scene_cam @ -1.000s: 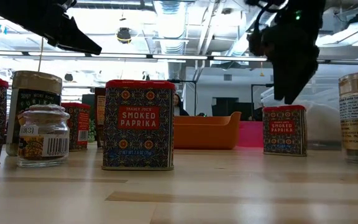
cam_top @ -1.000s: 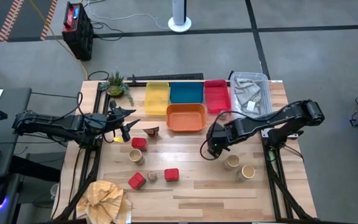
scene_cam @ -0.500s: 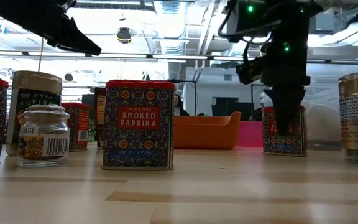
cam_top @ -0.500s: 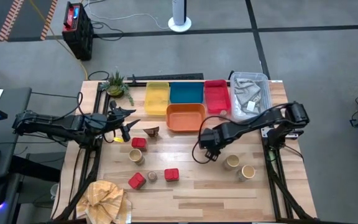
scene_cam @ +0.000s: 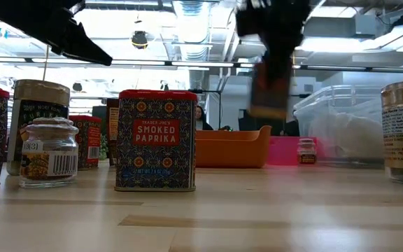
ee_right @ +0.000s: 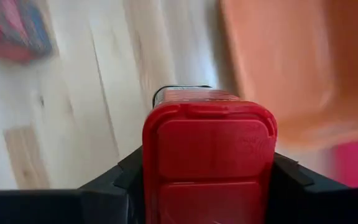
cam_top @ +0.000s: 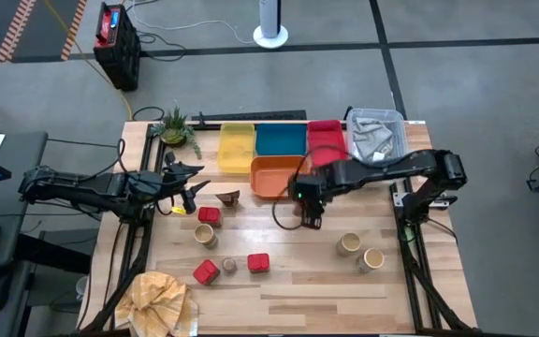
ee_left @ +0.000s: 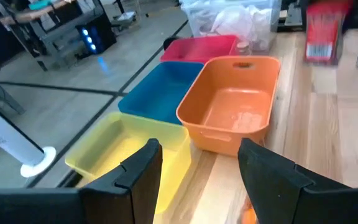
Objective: Sort spices by type
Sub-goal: Put the red seasoning can into the blue bin
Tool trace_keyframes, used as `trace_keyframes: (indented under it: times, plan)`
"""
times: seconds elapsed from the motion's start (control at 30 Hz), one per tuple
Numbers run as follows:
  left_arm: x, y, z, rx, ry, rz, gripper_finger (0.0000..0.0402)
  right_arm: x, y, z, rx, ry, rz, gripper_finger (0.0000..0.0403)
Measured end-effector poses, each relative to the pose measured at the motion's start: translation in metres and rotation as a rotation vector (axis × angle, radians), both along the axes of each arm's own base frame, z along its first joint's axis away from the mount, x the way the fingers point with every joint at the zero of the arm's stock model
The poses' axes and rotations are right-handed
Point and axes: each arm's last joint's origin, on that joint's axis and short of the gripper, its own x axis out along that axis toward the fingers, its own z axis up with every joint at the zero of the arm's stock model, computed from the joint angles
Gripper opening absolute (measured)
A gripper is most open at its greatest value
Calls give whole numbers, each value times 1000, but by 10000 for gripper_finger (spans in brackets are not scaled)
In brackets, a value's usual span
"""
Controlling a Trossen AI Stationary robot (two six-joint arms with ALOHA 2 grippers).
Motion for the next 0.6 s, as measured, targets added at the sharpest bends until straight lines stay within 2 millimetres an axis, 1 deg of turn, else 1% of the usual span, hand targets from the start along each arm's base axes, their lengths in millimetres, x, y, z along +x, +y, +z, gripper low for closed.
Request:
trace_keyframes:
  times: [0.1,0.2,0.33,0.43,0.5,0.6]
  plan:
    - [0,0,-1,-25,2,-5,200,5,-16,24,-114,-67,-3,230]
    - [0,0,-2,-47,-10,0,200,3,-45,37,-190,-74,-81,233]
    - [0,0,-2,-87,-33,13,200,-9,-97,44,-217,-52,-235,233]
    - [-1,-1,-3,-115,-28,-1,200,-20,-133,48,-250,-38,-282,233]
    - [-1,-1,-4,-116,-22,-2,200,-22,-150,48,-280,-33,-266,233]
    - [-1,-1,-4,-112,-15,-3,200,-15,-169,47,-288,-25,-229,233]
